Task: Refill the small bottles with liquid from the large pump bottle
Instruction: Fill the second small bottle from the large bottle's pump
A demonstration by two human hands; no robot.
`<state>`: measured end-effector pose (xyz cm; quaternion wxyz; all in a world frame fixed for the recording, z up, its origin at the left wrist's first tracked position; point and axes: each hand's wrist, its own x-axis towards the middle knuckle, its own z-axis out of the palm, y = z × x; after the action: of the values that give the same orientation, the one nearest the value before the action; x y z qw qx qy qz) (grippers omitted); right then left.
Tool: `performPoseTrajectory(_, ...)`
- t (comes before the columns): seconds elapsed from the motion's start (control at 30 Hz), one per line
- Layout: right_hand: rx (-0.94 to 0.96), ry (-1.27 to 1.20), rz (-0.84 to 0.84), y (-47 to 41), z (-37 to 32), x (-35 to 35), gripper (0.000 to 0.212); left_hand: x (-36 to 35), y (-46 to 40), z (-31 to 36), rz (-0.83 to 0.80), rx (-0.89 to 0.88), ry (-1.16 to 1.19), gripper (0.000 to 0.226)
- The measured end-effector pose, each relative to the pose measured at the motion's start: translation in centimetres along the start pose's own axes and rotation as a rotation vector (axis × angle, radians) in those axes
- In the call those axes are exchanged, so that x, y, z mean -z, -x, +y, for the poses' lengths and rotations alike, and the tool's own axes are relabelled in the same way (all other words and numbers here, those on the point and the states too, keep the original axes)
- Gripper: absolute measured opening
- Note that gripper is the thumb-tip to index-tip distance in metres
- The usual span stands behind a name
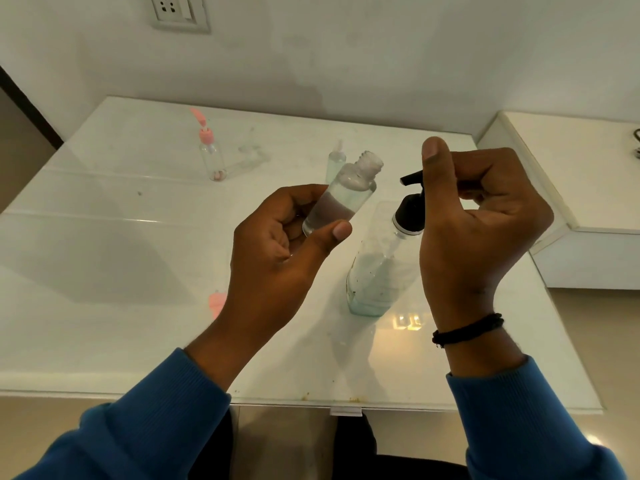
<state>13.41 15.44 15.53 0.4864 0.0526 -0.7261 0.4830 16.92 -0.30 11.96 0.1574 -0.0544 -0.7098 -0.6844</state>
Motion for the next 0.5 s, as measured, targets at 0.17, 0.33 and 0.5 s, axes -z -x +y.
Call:
performPoseTrajectory(0.17,-0.023,0.038,-0.01,0.0,-0.1,0.0,0.019,0.1,-0.3,-0.1,-0.021,0.025,0.021,0.049)
performPoseTrajectory(0.33,-0.06,0.044,-0.022,-0.3,-0.1,0.2,0.019,0.7,-0.9,-0.3,-0.021,0.011,0.001,0.048)
performPoseTrajectory(0.5,-0.062,0.07,-0.01,-0.5,-0.1,0.2,0.021,1.5,-1.6,-0.5,-0.026,-0.019,-0.056,0.048)
